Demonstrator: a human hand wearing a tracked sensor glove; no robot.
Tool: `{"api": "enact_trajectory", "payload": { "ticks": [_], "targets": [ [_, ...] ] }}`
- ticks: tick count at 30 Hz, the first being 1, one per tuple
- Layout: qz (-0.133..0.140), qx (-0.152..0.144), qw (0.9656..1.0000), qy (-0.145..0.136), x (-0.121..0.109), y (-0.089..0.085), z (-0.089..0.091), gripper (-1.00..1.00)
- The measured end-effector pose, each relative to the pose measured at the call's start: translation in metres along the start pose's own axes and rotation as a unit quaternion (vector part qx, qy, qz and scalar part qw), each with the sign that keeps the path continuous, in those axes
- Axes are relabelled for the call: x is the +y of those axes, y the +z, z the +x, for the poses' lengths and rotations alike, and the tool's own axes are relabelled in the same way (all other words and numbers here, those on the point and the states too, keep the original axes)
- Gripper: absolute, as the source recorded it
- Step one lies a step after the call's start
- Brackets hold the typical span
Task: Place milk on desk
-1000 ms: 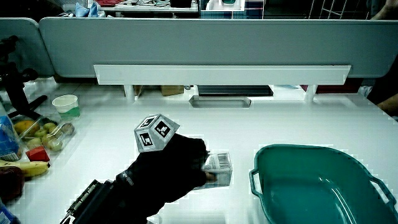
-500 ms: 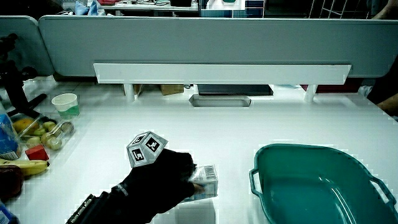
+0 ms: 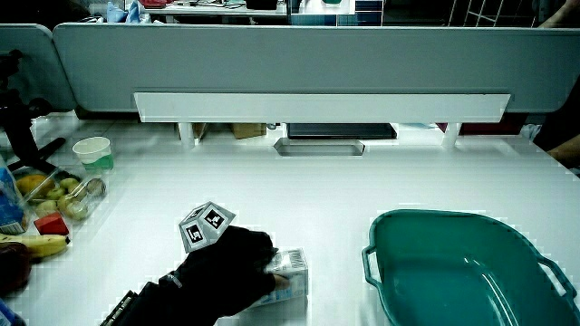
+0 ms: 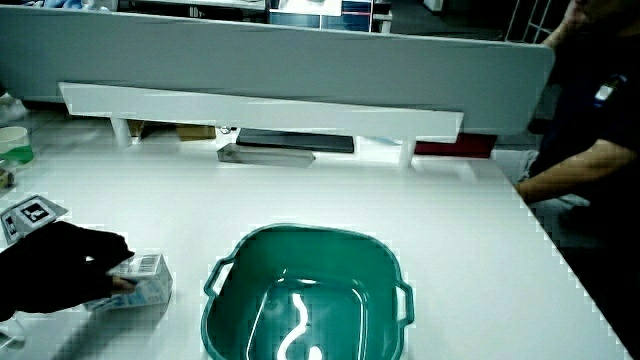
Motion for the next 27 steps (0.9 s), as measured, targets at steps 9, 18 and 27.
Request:
{"api": "enact_trajectory", "payload": {
  "ticks": [9,18,27],
  "targets": [
    [-0.021,-0.007,0.9997,0.013,0.002,-0.005,-0.005,-0.30],
    [-0.040,-0.012,0.9986,0.031,-0.004,-0.010,-0.010,-0.75],
    [-0.018,0.001,0.9998,0.010,-0.019,0.001,0.007,-1.00]
  ]
}}
